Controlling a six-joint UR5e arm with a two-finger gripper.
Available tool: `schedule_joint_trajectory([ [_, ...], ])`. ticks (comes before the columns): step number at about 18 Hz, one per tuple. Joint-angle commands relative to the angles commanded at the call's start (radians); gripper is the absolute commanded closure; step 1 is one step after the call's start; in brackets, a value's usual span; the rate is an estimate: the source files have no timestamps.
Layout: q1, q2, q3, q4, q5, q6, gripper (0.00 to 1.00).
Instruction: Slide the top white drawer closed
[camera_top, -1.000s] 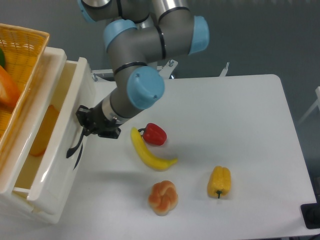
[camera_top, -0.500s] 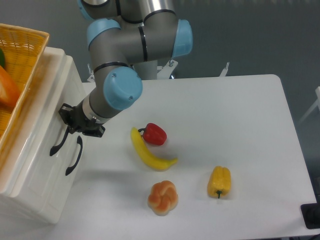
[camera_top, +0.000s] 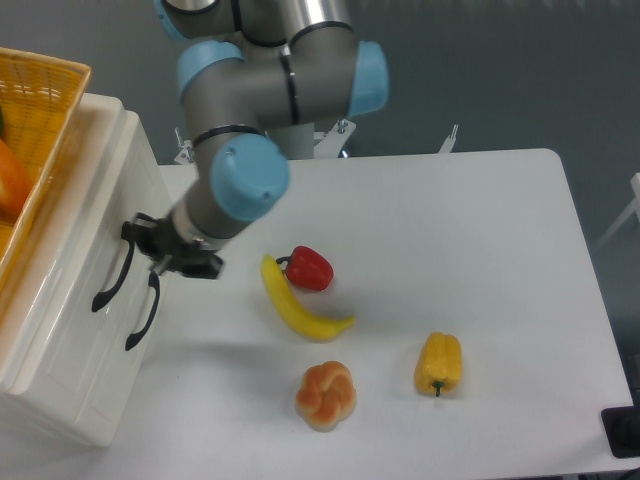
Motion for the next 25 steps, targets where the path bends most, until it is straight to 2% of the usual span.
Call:
schedule_joint_trajectory([
  [3,0.095,0.0,0.005,0.057,0.054,0.0,0.0],
  [6,0.17,-0.012,0.005,0.127,0.162,0.0,0.0],
  [9,0.246,-0.058,0.005,0.201,0.255,0.033,0.0],
  [12,0.307,-0.098,0.006,0.23,0.33,0.219,0.0],
  [17,0.39,-0.166,0.02,0.348,0.361,0.547,0.0],
  [20,0.395,-0.195,0.051,0.361,0.385,0.808,0.0],
  [22,0.399,-0.196,0.042,0.361,0.414,0.883,0.0],
  [25,0.411,-0.192,0.037,0.359,0.414,0.893,0.0],
])
